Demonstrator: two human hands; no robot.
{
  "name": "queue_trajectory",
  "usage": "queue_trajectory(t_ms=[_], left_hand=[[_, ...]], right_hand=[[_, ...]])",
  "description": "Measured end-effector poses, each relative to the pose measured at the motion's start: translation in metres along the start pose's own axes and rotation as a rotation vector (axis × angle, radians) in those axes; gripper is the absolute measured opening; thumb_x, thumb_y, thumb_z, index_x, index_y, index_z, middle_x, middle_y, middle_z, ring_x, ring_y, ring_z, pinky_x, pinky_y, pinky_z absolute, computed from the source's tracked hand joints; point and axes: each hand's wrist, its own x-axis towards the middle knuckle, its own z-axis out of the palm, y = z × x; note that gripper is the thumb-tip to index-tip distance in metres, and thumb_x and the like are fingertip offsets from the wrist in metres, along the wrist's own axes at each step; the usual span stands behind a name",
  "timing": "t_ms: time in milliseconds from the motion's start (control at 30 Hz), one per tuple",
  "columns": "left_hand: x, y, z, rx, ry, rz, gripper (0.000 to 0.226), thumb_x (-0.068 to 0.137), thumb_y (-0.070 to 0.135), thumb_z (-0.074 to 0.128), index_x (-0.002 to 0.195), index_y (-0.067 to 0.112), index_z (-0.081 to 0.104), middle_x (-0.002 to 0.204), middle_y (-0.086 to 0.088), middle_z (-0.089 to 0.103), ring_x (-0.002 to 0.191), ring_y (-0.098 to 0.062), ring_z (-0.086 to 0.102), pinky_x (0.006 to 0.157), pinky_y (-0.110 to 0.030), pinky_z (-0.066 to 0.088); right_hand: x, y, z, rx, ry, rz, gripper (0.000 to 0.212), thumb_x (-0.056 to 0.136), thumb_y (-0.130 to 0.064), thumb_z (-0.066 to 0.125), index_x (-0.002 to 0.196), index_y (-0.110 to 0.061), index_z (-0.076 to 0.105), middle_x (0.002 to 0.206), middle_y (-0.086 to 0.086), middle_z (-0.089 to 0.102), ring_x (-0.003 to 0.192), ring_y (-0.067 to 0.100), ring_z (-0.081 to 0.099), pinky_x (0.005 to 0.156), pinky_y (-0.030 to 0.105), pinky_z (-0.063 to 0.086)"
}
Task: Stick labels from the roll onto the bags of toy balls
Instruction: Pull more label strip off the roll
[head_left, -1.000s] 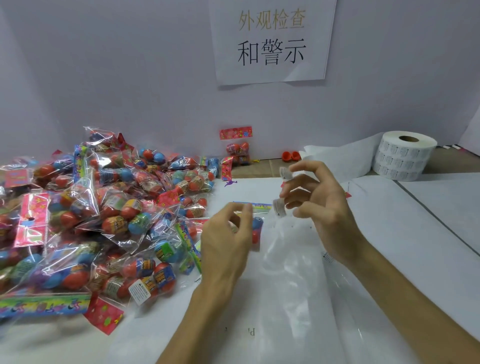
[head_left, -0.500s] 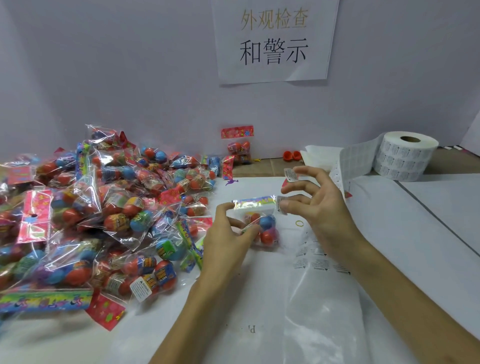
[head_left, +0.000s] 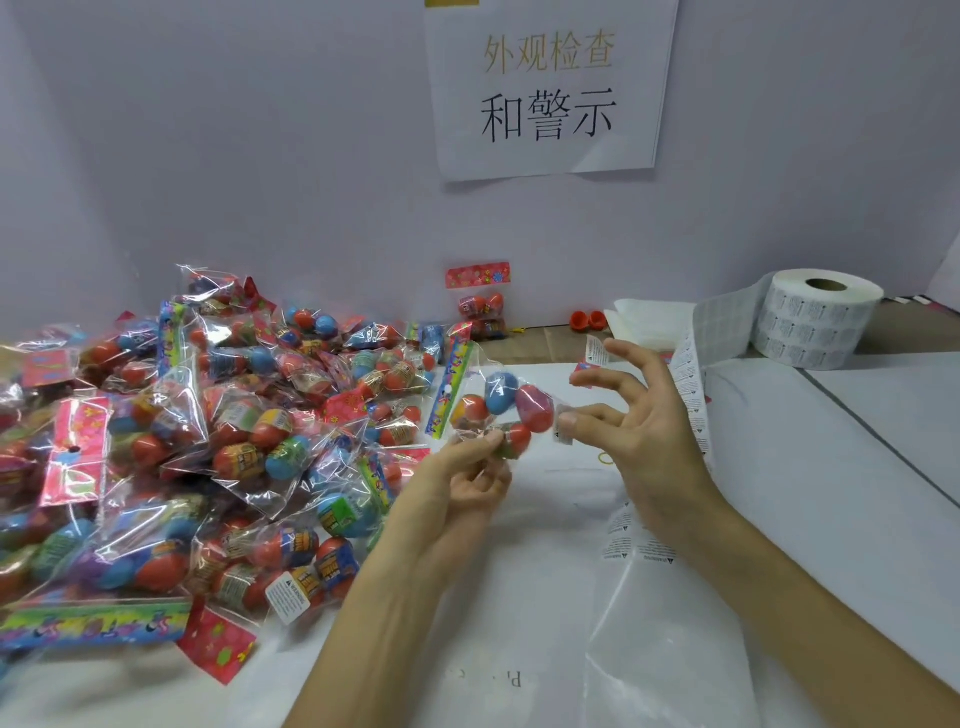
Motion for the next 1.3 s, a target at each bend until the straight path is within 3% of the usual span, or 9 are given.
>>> queue_trajectory(t_ms=[133,267,367,500,700,867,1000,1167,1300], left_hand=[[-0.001,-0.005,0.001,0.095,-0.044,0.02,0.036,0.071,0.005,0.073,0.107,0.009,0.072,0.096,-0.011,0.073,0.083,-0.015,0.068,0.074,-0.026,0.046],[-0.005,-0.007,0.002,0.311,-0.121,0.124,0.045,0.085,0.028,0.072,0.129,0.018,0.067,0.119,-0.006,0.074,0.108,-0.016,0.07,0.092,-0.033,0.053],[-0.007,-0.009,0.006,0.295,-0.108,0.167,0.046,0.086,0.027,0.071,0.13,0.016,0.065,0.122,-0.005,0.074,0.104,-0.014,0.072,0.085,-0.029,0.058],[-0.007,-0.009,0.007,0.237,-0.045,0.208,0.054,0.079,0.017,0.074,0.131,0.011,0.06,0.098,0.0,0.077,0.082,-0.008,0.072,0.077,-0.025,0.055],[-0.002,-0.009,0.005,0.23,0.096,0.275,0.025,0.085,0.007,0.073,0.107,0.017,0.066,0.081,0.007,0.072,0.066,-0.001,0.068,0.074,-0.029,0.046],[0.001,-0.008,0.003,0.151,0.25,0.309,0.046,0.079,-0.001,0.076,0.124,0.003,0.065,0.096,-0.005,0.071,0.069,-0.006,0.069,0.071,-0.027,0.051],[0.004,0.006,-0.004,0.053,0.292,0.305,0.063,0.073,0.003,0.079,0.134,0.005,0.061,0.117,-0.009,0.071,0.09,-0.014,0.068,0.074,-0.028,0.053],[-0.002,-0.004,0.005,0.098,0.132,0.209,0.035,0.067,0.013,0.078,0.102,0.013,0.073,0.093,-0.003,0.077,0.082,-0.012,0.073,0.068,-0.026,0.058],[-0.006,-0.01,0.009,0.165,0.08,0.196,0.042,0.085,0.013,0.073,0.127,0.008,0.067,0.118,-0.014,0.074,0.102,-0.02,0.069,0.085,-0.032,0.06]], right_hand=[[0.0,0.002,0.001,0.008,-0.013,-0.009,0.07,0.077,0.006,0.079,0.128,-0.032,0.048,0.112,0.002,0.067,0.077,0.014,0.072,0.069,0.018,0.053],[-0.002,0.002,0.003,0.014,-0.032,-0.003,0.069,0.078,0.005,0.079,0.128,-0.031,0.049,0.111,0.001,0.067,0.079,0.017,0.072,0.076,0.025,0.058],[-0.005,0.003,0.005,0.008,-0.063,0.003,0.07,0.079,0.008,0.077,0.131,-0.028,0.047,0.112,0.002,0.067,0.076,0.018,0.07,0.079,0.03,0.059],[-0.008,0.006,0.009,-0.044,-0.095,0.004,0.073,0.078,0.01,0.078,0.132,-0.028,0.047,0.112,0.002,0.066,0.071,0.016,0.067,0.077,0.03,0.059],[-0.011,0.007,0.012,-0.125,-0.126,0.001,0.073,0.079,0.008,0.079,0.13,-0.032,0.046,0.113,0.002,0.063,0.074,0.01,0.068,0.082,0.031,0.059],[-0.013,0.003,0.013,-0.115,-0.144,0.013,0.075,0.078,0.015,0.075,0.131,-0.03,0.046,0.112,0.006,0.061,0.067,0.01,0.064,0.082,0.03,0.056],[-0.016,0.0,0.015,-0.074,-0.182,0.003,0.078,0.072,0.009,0.079,0.132,-0.03,0.047,0.114,0.003,0.062,0.07,0.013,0.067,0.08,0.028,0.056],[-0.016,0.001,0.016,0.041,-0.127,0.038,0.078,0.064,-0.006,0.08,0.132,-0.029,0.05,0.116,0.0,0.065,0.083,0.017,0.074,0.077,0.024,0.056],[-0.013,0.002,0.015,0.139,-0.093,0.066,0.076,0.066,-0.006,0.078,0.134,-0.025,0.05,0.12,0.004,0.066,0.092,0.021,0.075,0.083,0.03,0.054]])
